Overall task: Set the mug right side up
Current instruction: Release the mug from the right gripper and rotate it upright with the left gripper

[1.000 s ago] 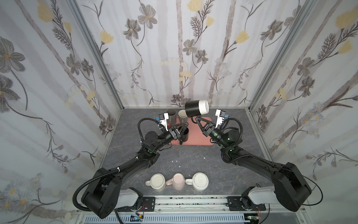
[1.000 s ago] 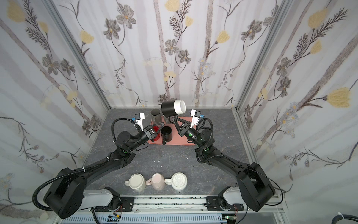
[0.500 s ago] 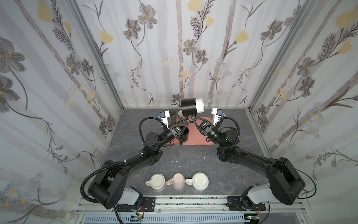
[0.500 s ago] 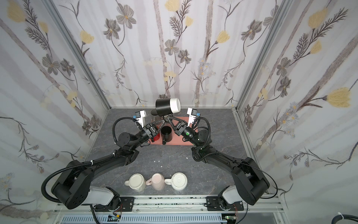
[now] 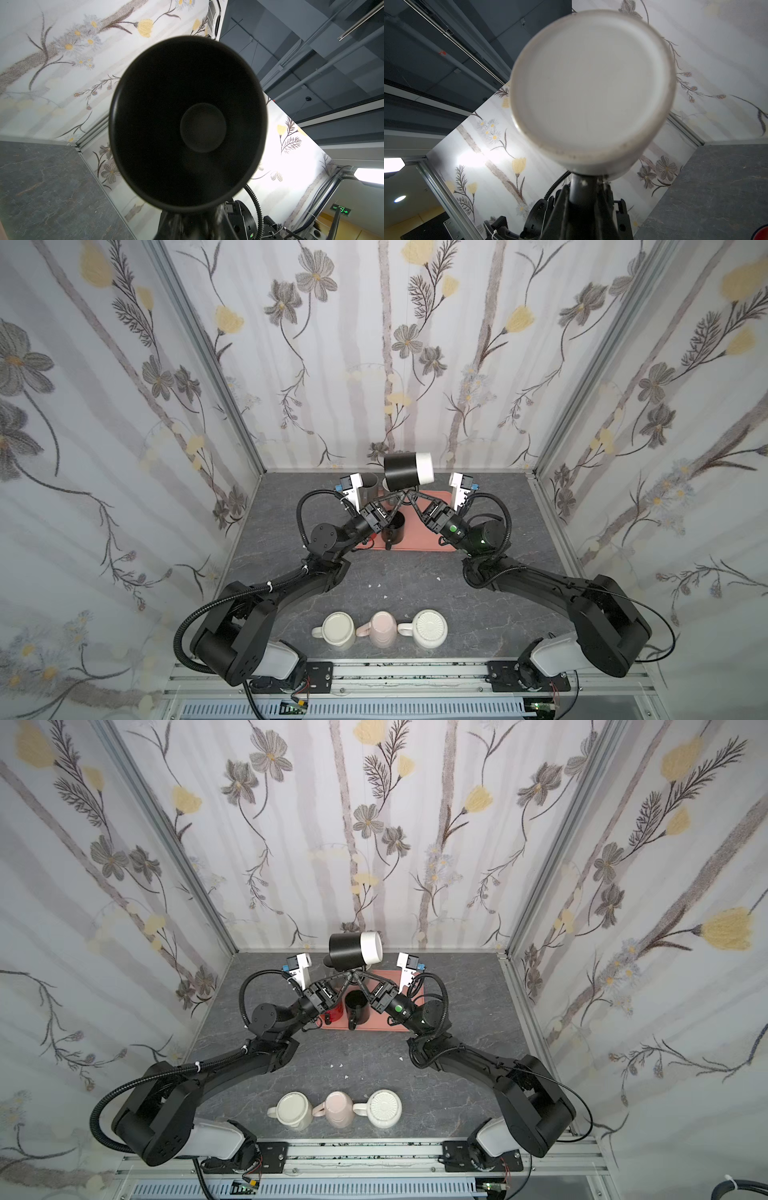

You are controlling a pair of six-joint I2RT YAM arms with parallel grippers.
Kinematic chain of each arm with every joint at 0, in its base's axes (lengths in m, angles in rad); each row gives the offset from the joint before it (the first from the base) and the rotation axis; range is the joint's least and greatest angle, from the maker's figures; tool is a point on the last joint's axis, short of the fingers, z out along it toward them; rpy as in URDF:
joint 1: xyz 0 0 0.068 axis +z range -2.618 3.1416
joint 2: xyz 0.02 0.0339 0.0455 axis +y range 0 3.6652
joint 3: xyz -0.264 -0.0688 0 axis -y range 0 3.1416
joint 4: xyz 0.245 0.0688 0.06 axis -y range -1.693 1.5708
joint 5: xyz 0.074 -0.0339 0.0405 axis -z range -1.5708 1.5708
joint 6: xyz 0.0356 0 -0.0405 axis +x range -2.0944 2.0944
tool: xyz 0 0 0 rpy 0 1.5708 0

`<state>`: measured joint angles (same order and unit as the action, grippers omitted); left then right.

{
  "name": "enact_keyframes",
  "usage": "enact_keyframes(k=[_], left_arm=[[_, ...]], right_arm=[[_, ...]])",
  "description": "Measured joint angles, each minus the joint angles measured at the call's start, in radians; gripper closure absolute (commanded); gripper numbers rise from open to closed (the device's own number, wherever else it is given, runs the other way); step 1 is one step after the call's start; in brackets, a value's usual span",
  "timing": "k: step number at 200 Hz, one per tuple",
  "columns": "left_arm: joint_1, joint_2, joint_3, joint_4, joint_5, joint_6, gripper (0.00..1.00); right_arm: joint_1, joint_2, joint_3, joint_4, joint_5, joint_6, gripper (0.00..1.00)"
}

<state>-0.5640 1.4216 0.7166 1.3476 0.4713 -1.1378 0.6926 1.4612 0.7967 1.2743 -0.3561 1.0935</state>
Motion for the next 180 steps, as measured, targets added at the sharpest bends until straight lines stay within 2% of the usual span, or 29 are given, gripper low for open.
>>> enact_keyframes(k=[14, 41, 54, 84, 105, 145, 180], left_arm=[[0.0, -0.003, 0.005, -0.012, -0.004, -0.006, 1.0], [0.0, -0.013, 0.017, -0.057, -0.008, -0.003, 1.0], [-0.001, -0.02, 0.024, -0.087, -0.007, 0.005, 1.0], [-0.005, -0.052, 0.033, -0.177, -0.002, 0.048, 1.0], [-0.005, -0.071, 0.042, -0.281, -0.012, 0.091, 1.0], [-0.014, -0.09, 0.105, -0.518, -0.074, 0.181, 1.0], [-0.061, -0.057, 0.28, -0.813, -0.158, 0.32, 1.0]], right_arm=[[0.001, 0.004, 0.001, 0.002, 0.011, -0.006, 1.0], [0.002, 0.003, 0.001, 0.0, 0.023, -0.007, 1.0], [0.002, -0.005, -0.002, -0.013, 0.027, -0.013, 0.89], [-0.002, -0.055, -0.021, -0.071, 0.029, -0.038, 0.49], [-0.014, -0.107, -0.061, -0.103, 0.034, -0.076, 0.35], [-0.04, -0.218, -0.155, -0.19, 0.08, -0.129, 0.31], [-0.061, -0.37, -0.222, -0.359, 0.176, -0.203, 0.31]])
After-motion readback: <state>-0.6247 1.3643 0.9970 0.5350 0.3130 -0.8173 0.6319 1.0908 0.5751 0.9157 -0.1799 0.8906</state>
